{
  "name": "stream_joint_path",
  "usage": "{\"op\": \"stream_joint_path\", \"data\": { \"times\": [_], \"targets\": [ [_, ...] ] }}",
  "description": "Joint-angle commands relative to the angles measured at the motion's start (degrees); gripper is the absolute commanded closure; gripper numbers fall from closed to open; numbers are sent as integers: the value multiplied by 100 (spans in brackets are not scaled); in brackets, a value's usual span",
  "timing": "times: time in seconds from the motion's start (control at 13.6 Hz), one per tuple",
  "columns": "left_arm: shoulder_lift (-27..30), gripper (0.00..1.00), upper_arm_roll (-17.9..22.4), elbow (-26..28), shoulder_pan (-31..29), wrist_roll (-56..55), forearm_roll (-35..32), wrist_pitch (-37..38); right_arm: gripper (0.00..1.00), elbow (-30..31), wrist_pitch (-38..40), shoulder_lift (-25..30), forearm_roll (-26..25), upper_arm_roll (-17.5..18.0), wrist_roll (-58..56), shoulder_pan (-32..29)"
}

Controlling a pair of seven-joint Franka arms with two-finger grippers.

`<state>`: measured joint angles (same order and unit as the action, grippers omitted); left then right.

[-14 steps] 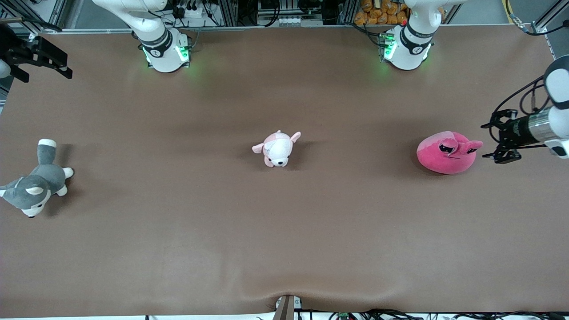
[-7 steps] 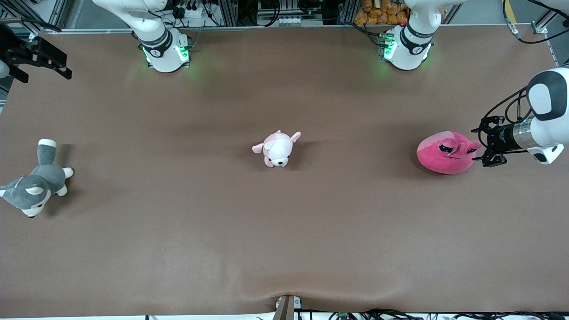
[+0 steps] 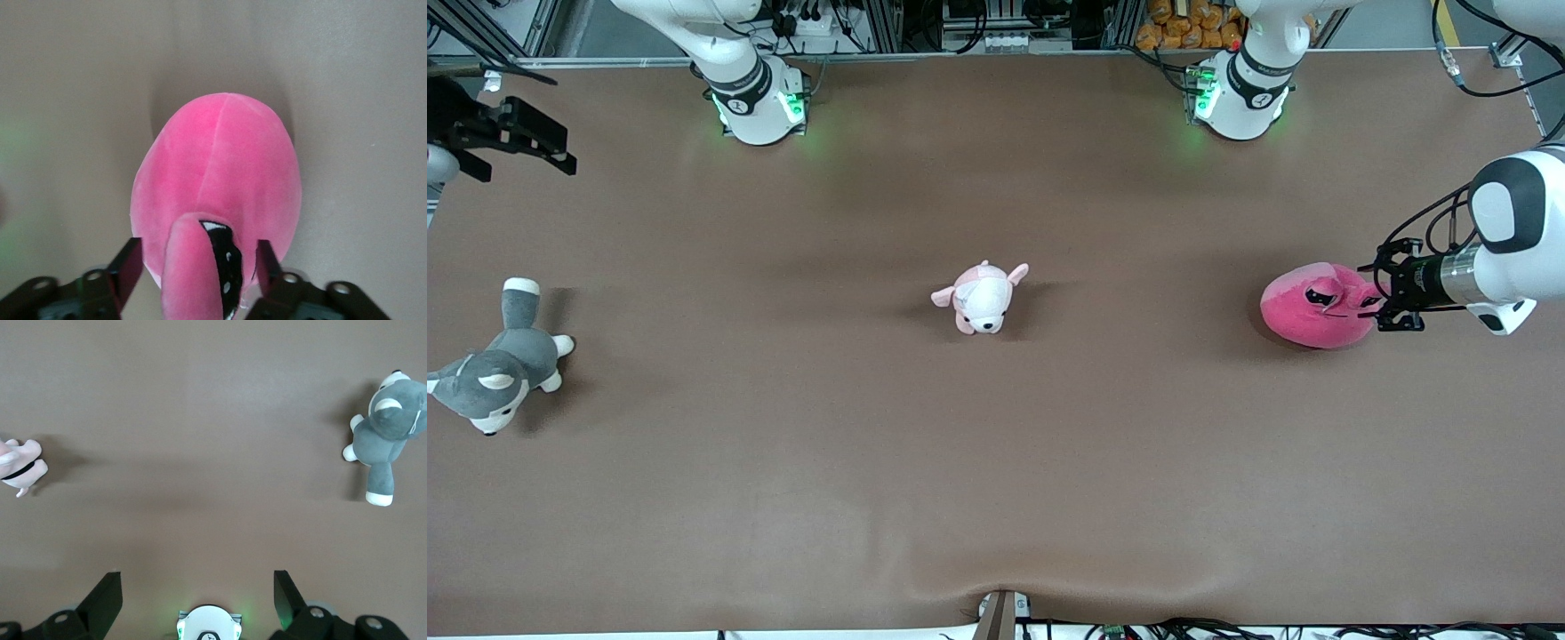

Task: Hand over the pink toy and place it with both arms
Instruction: 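Lower the left gripper onto the pink plush and close on it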

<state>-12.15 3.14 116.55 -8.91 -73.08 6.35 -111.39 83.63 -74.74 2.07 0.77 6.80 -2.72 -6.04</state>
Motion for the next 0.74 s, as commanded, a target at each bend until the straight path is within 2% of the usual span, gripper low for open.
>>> {"op": "stream_joint_path", "data": {
  "times": [0.0,0.22,0.44,0.66],
  "targets": [
    [46,72,-24,-27,-5,39,121,-32,0,-109,3,-382,-24,50,-44,-222],
    [64,100,-41,-53,21,48,121,-32,0,-635,-129,-891,-243,76,-272,-117],
    [99,100,-146,-185,21,40,130,38,0,-830,-208,-1042,-262,85,6,33],
    [143,100,-383,-447,21,-13,305,317,0,-848,-217,-1050,-8,103,1769,400]
  ]
}}
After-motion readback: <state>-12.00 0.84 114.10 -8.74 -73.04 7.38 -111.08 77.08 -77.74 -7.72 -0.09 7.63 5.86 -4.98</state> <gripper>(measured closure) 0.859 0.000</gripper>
